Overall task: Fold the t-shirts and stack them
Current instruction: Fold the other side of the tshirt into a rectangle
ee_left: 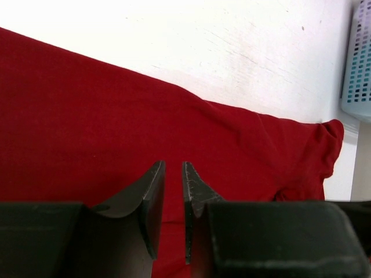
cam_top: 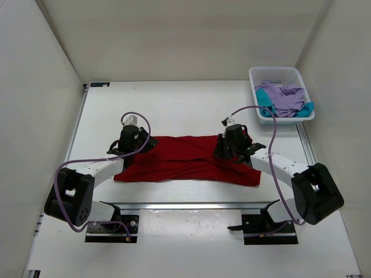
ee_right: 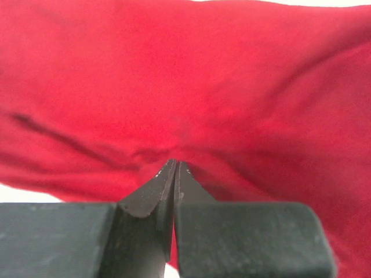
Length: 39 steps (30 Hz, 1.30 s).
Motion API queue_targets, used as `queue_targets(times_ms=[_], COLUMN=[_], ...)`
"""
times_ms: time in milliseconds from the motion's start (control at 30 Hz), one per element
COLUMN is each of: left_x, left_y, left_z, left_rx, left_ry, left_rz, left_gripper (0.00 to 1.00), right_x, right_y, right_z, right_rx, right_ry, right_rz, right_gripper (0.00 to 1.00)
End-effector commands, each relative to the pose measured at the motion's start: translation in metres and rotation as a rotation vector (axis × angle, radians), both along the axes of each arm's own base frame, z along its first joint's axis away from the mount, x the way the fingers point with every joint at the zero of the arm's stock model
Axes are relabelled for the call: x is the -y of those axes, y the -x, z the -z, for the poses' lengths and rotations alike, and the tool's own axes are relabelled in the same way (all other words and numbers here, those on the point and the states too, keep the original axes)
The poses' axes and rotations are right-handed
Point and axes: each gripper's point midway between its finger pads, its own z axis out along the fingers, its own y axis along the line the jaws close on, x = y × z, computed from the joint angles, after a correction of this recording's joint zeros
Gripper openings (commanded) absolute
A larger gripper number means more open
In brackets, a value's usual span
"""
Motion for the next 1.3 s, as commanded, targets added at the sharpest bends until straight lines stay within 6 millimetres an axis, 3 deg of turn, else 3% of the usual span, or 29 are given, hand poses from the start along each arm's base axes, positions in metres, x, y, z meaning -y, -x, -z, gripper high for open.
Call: queue_targets(times_ms=[0, 267, 400, 533, 633, 700, 900, 1033, 1133, 1233, 1267], left_x=[0.010, 0.007, 0.009, 0.018, 0.024, 0.030, 0.040, 0.038, 0.042, 0.042, 0.045], left_y=[-0.001, 0.000, -0.001, 0.002, 0.004, 0.006, 0.009, 0.008, 0.010, 0.009, 0.009], left_z=[-0.017, -0.018, -0.020, -0.020, -0.020, -0.020, -0.018, -0.012, -0.011, -0.013, -0.014], left_rx=[0.054, 0.060, 0.065, 0.064, 0.066, 0.063, 0.055, 0.041, 0.038, 0.045, 0.044], left_ry=[0.043, 0.048, 0.058, 0.058, 0.053, 0.052, 0.058, 0.059, 0.062, 0.063, 0.071], left_rz=[0.026, 0.014, 0.012, 0.040, 0.062, 0.083, 0.118, 0.110, 0.123, 0.126, 0.129], left_gripper=[0.29, 0.29, 0.28, 0.29, 0.29, 0.29, 0.29, 0.29, 0.29, 0.29, 0.28], right_x=[-0.005, -0.027, -0.005, 0.020, 0.021, 0.017, 0.001, -0.003, 0.000, 0.005, 0.005], right_y=[0.016, 0.060, 0.034, -0.012, -0.035, -0.047, -0.042, -0.032, -0.027, -0.022, -0.011], right_z=[-0.009, -0.015, -0.021, -0.030, -0.021, -0.029, -0.005, 0.004, 0.006, -0.004, 0.001], right_rx=[0.004, -0.024, 0.006, 0.076, 0.097, 0.159, 0.104, 0.086, 0.076, 0.103, 0.070], right_ry=[-0.011, -0.044, -0.062, -0.019, -0.030, -0.049, -0.040, -0.017, 0.019, 0.054, 0.060], right_rz=[0.022, -0.020, 0.023, 0.063, 0.031, 0.006, -0.063, -0.059, -0.024, 0.027, 0.027], right_gripper=[0.00, 0.00, 0.11, 0.23, 0.44, 0.50, 0.48, 0.34, 0.16, 0.06, 0.04])
